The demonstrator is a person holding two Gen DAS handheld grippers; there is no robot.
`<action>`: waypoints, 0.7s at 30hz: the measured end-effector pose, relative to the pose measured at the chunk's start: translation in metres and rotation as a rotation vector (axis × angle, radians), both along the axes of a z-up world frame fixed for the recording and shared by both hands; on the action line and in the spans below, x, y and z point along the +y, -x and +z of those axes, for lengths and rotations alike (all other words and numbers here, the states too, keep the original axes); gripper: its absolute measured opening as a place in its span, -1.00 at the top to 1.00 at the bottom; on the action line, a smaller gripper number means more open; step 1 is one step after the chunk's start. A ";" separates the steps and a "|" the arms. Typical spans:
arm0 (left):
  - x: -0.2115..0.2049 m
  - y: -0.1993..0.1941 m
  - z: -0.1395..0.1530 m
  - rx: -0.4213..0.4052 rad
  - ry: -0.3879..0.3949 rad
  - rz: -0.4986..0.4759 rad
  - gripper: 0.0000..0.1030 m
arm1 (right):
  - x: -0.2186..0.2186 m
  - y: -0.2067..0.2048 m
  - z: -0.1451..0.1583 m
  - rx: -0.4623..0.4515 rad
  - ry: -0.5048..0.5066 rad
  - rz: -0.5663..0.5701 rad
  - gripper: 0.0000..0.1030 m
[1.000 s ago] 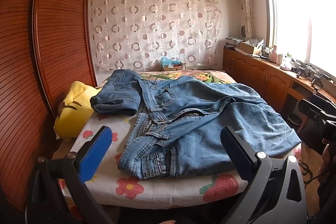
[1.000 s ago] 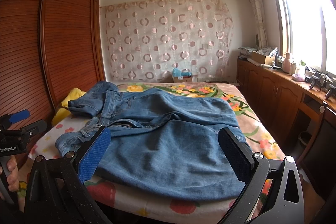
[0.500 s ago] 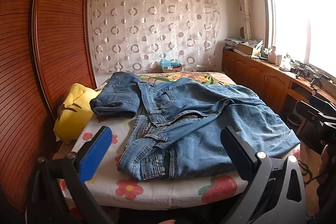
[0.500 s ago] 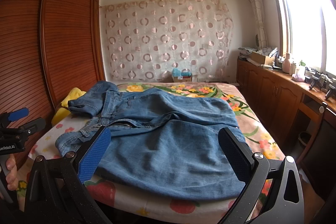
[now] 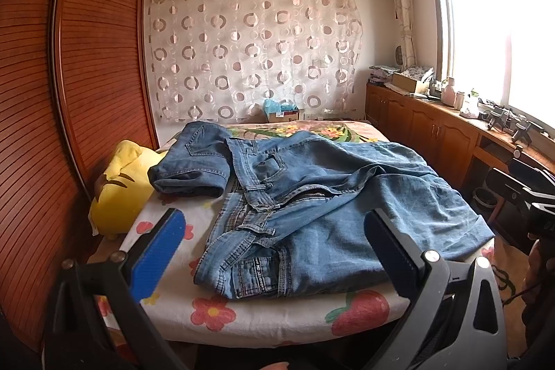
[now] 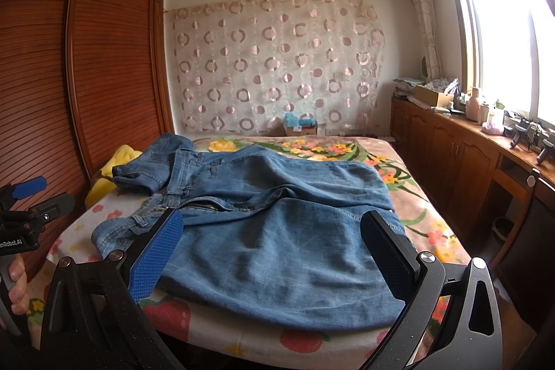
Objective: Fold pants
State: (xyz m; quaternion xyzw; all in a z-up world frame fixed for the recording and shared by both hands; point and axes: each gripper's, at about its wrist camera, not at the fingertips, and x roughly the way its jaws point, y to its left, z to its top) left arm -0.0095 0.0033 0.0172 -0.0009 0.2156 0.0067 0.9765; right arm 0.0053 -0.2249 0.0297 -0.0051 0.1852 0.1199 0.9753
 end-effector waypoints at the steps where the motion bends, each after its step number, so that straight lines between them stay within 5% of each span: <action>1: 0.000 0.000 0.000 0.000 0.000 -0.001 -1.00 | 0.000 0.000 0.000 0.001 0.001 0.000 -1.00; 21: 0.000 0.001 0.000 -0.001 0.000 -0.002 -1.00 | -0.001 0.000 0.000 0.001 0.000 -0.001 -1.00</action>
